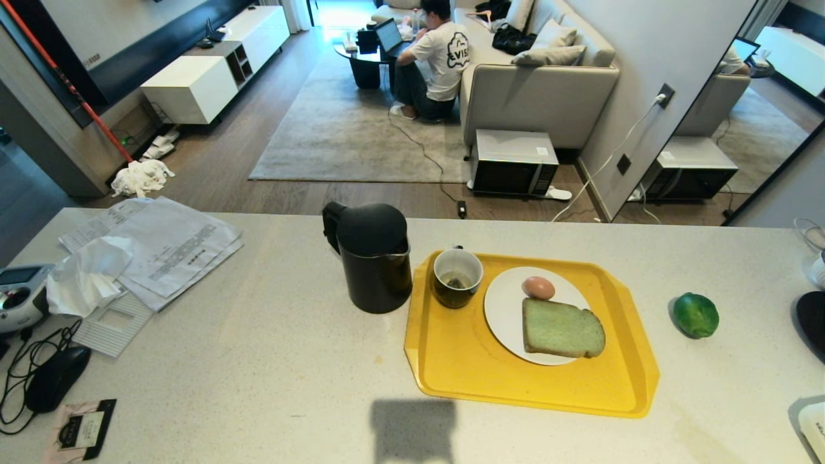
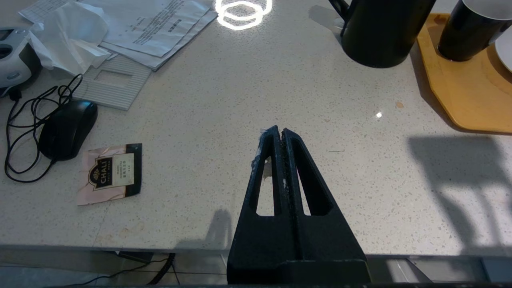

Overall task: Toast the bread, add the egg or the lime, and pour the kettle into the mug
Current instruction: Pick up the kettle

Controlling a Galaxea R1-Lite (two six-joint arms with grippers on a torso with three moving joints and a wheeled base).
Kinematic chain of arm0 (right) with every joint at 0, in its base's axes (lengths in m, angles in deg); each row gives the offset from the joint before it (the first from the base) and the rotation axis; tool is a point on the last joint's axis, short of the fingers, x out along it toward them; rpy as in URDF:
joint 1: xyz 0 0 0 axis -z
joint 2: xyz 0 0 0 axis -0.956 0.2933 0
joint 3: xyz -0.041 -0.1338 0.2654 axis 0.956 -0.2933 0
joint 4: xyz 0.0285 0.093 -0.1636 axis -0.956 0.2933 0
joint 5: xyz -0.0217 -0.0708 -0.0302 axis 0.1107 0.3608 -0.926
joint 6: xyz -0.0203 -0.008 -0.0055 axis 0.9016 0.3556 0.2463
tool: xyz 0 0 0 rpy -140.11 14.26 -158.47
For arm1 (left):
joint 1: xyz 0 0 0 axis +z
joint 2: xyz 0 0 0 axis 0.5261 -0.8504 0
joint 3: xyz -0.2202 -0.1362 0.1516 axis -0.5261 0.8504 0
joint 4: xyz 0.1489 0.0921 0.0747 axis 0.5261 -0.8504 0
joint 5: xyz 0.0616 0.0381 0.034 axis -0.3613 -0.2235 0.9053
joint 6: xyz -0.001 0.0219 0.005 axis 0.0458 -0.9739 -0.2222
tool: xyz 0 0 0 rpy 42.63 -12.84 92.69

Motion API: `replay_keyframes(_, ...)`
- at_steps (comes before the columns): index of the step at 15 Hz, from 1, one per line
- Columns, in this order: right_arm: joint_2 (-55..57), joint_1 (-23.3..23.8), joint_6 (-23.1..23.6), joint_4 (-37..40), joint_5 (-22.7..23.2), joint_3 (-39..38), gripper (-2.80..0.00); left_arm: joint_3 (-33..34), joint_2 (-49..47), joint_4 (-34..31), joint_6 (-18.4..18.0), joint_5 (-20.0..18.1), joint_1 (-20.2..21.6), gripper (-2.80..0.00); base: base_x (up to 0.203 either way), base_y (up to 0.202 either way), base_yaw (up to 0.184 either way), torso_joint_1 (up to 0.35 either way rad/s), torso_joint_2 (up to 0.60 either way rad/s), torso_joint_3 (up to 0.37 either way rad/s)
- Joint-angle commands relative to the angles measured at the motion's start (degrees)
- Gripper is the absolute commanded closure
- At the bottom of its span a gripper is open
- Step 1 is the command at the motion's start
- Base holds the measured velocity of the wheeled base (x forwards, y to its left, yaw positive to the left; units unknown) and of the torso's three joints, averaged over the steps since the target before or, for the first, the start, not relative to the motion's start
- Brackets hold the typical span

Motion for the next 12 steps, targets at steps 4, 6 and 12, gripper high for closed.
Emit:
replay_keyframes(4,0.13,-0.05,-0.01,0.0,-0.03,0.0,0.0,0.0,0.04,0.04,-0.03,-0.02,0.02,0.0,0.0,0.0,0.0,0.0,0.0,0.0)
replay_keyframes(6,0.13,-0.06,-0.01,0.0,0.03,0.0,0.0,-0.09,0.04,0.04,-0.27,-0.02,0.02,0.0,0.0,0.0,0.0,0.0,0.0,0.0)
replay_keyframes(12,0.13,0.03,-0.01,0.0,-0.05,0.0,0.0,-7.05,-3.07,-1.19,-0.12,-0.04,-0.18,0.0,0.0,0.0,0.0,0.0,0.0,0.0)
